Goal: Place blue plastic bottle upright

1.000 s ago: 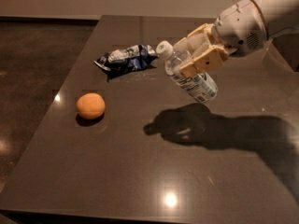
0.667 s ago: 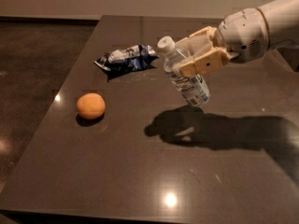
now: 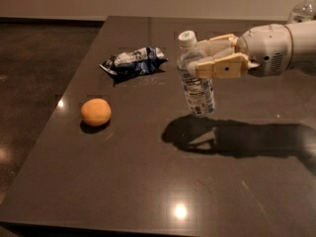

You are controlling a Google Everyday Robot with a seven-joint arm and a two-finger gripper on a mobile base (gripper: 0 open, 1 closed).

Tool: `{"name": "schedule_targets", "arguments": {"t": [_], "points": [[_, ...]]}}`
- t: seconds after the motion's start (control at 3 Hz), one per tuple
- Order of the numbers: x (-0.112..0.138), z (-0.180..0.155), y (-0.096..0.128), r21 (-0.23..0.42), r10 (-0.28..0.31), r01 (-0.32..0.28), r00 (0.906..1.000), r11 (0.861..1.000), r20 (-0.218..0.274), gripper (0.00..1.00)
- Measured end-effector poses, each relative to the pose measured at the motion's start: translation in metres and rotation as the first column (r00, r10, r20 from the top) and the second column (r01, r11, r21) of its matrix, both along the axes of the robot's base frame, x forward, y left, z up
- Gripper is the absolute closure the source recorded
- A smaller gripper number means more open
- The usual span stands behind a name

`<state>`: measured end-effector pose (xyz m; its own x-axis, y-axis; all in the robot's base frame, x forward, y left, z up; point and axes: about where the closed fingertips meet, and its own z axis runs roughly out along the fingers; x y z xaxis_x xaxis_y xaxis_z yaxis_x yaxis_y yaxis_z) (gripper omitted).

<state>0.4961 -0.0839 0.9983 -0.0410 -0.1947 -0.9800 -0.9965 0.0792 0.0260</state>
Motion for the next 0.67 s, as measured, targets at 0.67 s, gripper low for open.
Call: {"name": "schedule_targets", "arguments": {"t": [0.67], "points": [[0.0017, -0.0032, -0.0033, 0.174, -0.002, 0.012, 0.9983, 0.985, -0.058, 1.0]]}}
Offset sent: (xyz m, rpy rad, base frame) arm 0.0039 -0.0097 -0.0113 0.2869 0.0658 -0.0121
